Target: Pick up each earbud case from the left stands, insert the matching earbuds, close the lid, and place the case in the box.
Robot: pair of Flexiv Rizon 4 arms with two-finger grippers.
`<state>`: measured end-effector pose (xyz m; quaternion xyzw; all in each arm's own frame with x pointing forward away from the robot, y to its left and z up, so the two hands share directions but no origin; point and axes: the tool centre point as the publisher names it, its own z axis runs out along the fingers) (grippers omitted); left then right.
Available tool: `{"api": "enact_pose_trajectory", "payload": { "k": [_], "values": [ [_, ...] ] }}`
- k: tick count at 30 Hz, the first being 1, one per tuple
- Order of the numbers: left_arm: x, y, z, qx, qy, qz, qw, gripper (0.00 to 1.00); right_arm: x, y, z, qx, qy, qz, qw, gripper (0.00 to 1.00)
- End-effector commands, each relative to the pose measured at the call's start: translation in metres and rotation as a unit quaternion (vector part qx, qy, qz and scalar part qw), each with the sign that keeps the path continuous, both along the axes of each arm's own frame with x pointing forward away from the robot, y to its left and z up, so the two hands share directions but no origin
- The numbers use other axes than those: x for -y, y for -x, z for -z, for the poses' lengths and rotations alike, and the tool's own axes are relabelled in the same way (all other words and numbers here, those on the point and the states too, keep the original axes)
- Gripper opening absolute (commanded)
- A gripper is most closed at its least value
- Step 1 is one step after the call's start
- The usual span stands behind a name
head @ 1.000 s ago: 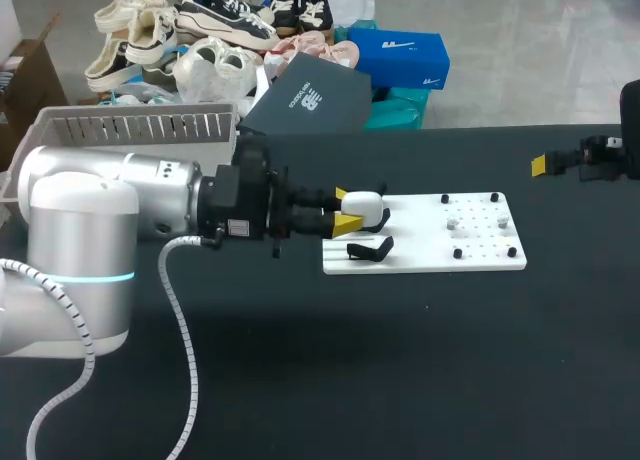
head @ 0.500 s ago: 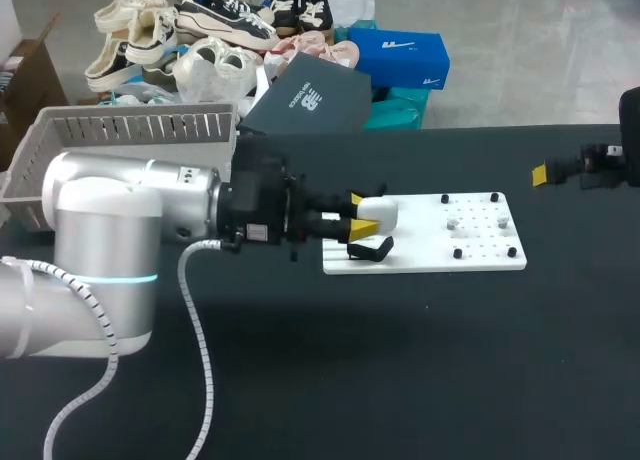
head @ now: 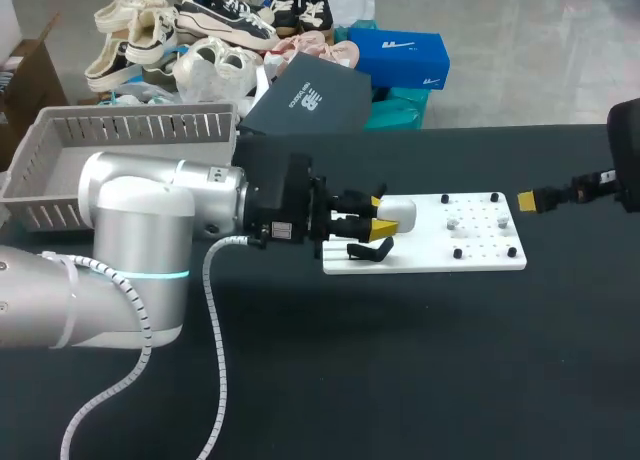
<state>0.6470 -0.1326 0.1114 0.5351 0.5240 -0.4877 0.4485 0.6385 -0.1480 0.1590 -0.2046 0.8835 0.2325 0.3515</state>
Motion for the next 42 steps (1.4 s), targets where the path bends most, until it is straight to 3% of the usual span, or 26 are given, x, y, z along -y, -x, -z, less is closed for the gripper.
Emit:
{"api": "enact_pose_trajectory", "payload": {
  "k": [1, 4, 20, 42],
  "values": [
    [0.005, -0.004, 0.004, 0.001, -0.004, -0.001, 1.000, 0.00, -0.013, 0.025, -0.007, 0.011, 0.017, 0.004, 1.000, 1.00],
    [0.008, -0.003, 0.006, 0.010, -0.017, -0.007, 1.000, 0.00, -0.024, 0.032, -0.006, 0.013, 0.018, -0.012, 1.000, 1.00],
    [0.015, -0.005, 0.015, 0.031, -0.014, -0.013, 0.999, 0.00, -0.061, 0.042, 0.007, -0.002, 0.038, -0.047, 0.998, 1.00],
    [0.015, -0.006, 0.015, 0.032, -0.012, -0.013, 0.999, 0.00, -0.110, 0.023, 0.028, -0.052, 0.065, -0.074, 0.994, 1.00]
  ]
}}
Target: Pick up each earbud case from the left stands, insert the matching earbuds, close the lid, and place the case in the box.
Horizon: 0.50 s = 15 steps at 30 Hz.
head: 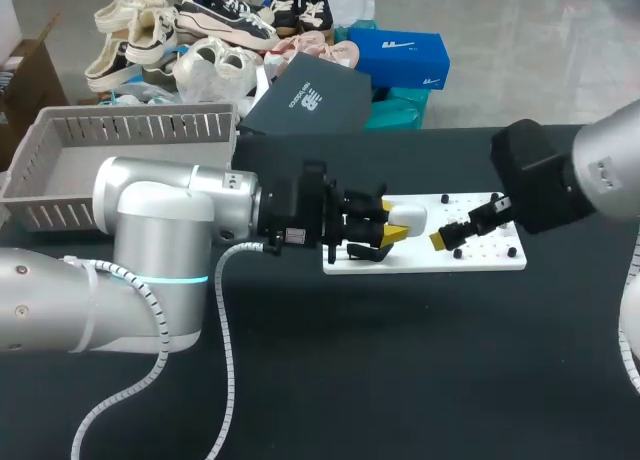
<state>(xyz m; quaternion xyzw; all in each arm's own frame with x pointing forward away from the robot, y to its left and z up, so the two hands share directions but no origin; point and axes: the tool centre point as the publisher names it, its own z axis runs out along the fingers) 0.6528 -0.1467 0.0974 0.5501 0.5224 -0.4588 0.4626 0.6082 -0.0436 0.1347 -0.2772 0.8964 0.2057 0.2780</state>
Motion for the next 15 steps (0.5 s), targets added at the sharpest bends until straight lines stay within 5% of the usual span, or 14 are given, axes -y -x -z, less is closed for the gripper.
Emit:
{"api": "enact_pose_trajectory", "payload": {
  "k": [1, 15],
  "values": [
    [0.001, 0.000, 0.001, 0.001, 0.001, -0.001, 1.000, 0.00, -0.006, -0.008, 0.004, -0.006, -0.001, -0.005, 1.000, 1.00],
    [0.001, 0.000, 0.001, 0.001, 0.001, -0.001, 1.000, 0.00, -0.015, -0.025, 0.011, -0.013, 0.002, -0.001, 1.000, 1.00]
  ]
}}
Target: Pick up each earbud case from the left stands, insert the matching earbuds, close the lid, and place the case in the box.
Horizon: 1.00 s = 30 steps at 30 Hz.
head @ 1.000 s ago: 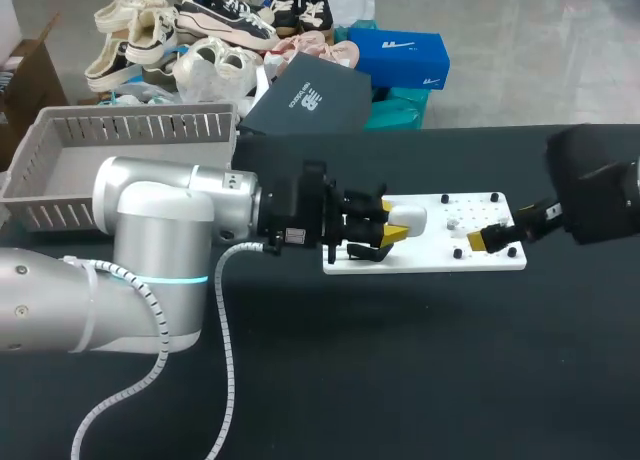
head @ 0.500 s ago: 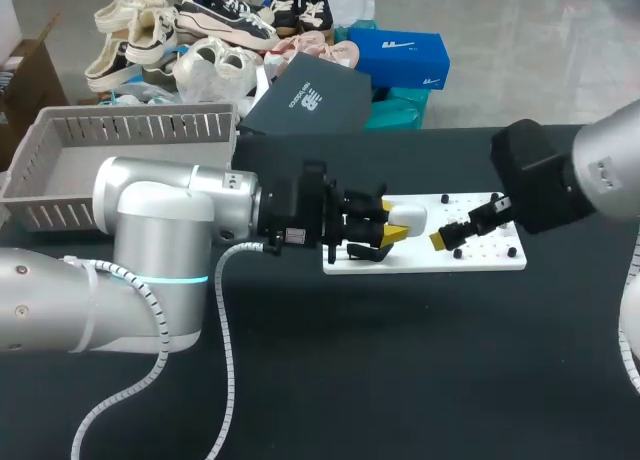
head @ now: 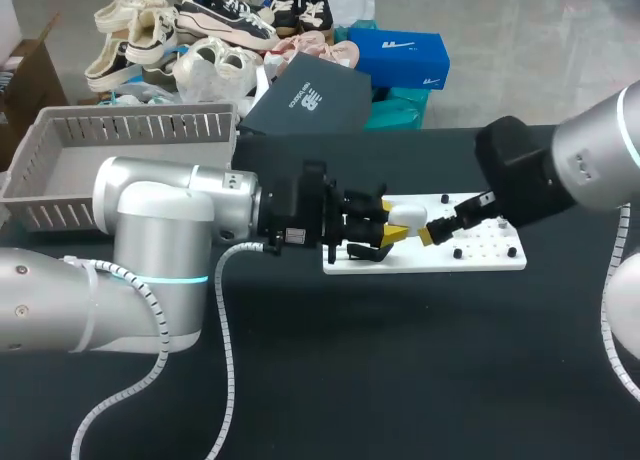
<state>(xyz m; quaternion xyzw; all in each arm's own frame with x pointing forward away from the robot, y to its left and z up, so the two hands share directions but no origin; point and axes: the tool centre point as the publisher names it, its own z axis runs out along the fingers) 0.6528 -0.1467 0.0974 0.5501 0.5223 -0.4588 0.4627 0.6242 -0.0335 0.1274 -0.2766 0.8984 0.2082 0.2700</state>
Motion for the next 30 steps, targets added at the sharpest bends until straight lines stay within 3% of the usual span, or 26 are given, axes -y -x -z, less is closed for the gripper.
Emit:
{"api": "enact_pose_trajectory", "payload": {
  "k": [1, 30],
  "values": [
    [0.001, 0.000, 0.001, 0.001, 0.001, -0.001, 1.000, 0.00, -0.005, -0.010, 0.004, -0.006, 0.003, 0.001, 1.000, 1.00],
    [0.001, 0.000, 0.001, 0.001, 0.001, -0.001, 1.000, 0.00, -0.009, -0.027, 0.014, -0.015, 0.017, 0.014, 1.000, 1.00]
  ]
}}
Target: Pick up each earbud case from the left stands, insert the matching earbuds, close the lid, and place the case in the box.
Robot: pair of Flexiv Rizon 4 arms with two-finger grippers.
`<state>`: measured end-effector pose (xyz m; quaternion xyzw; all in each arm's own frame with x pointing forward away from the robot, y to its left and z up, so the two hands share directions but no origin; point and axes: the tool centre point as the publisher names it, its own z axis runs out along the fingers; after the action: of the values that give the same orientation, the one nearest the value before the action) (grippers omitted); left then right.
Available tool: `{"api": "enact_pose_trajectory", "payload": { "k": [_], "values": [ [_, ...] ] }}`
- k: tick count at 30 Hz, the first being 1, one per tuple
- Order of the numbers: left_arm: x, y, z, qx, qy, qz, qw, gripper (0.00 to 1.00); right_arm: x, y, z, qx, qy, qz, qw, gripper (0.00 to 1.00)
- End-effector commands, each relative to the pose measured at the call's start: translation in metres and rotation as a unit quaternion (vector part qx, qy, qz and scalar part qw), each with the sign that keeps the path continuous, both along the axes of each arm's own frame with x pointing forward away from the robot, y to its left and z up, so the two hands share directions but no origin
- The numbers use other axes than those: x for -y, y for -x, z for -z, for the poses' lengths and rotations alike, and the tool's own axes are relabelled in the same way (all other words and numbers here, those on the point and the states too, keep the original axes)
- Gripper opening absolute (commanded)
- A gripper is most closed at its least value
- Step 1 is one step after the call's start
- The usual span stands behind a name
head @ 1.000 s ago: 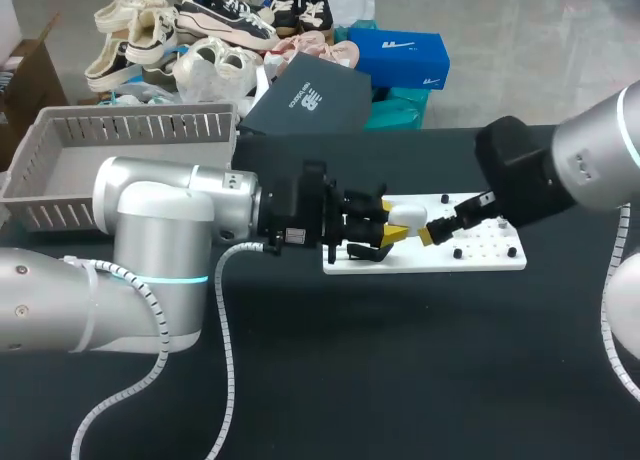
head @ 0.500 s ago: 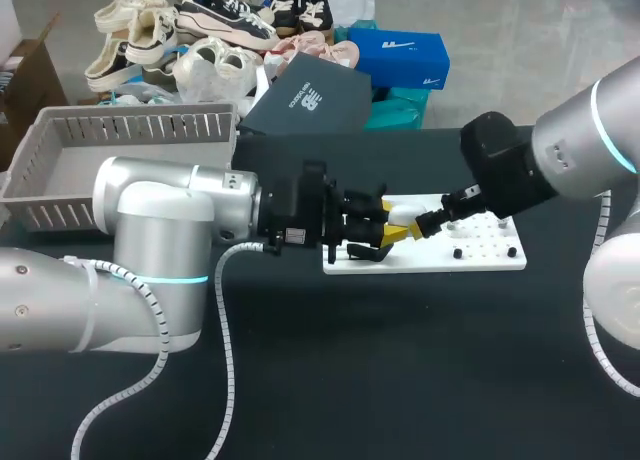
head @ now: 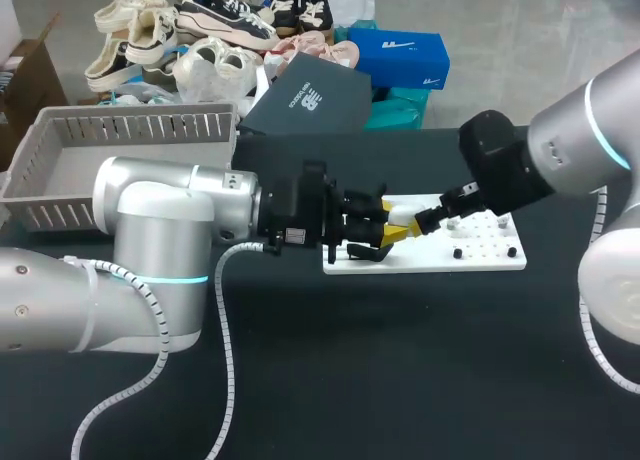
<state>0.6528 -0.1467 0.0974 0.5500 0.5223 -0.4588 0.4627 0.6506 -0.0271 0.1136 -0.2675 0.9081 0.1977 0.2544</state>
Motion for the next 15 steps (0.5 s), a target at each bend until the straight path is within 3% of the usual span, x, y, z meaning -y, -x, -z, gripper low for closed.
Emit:
{"api": "enact_pose_trajectory", "payload": {
  "k": [1, 15],
  "values": [
    [0.0009, -0.0001, 0.0011, 0.001, 0.001, -0.001, 1.000, 0.00, -0.0023, -0.0014, 0.0004, 0.001, 0.005, 0.004, 1.000, 1.00],
    [0.0009, -0.0001, 0.0011, 0.001, 0.001, -0.001, 1.000, 0.00, -0.0019, -0.0060, 0.0018, 0.001, 0.008, 0.012, 1.000, 1.00]
  ]
}}
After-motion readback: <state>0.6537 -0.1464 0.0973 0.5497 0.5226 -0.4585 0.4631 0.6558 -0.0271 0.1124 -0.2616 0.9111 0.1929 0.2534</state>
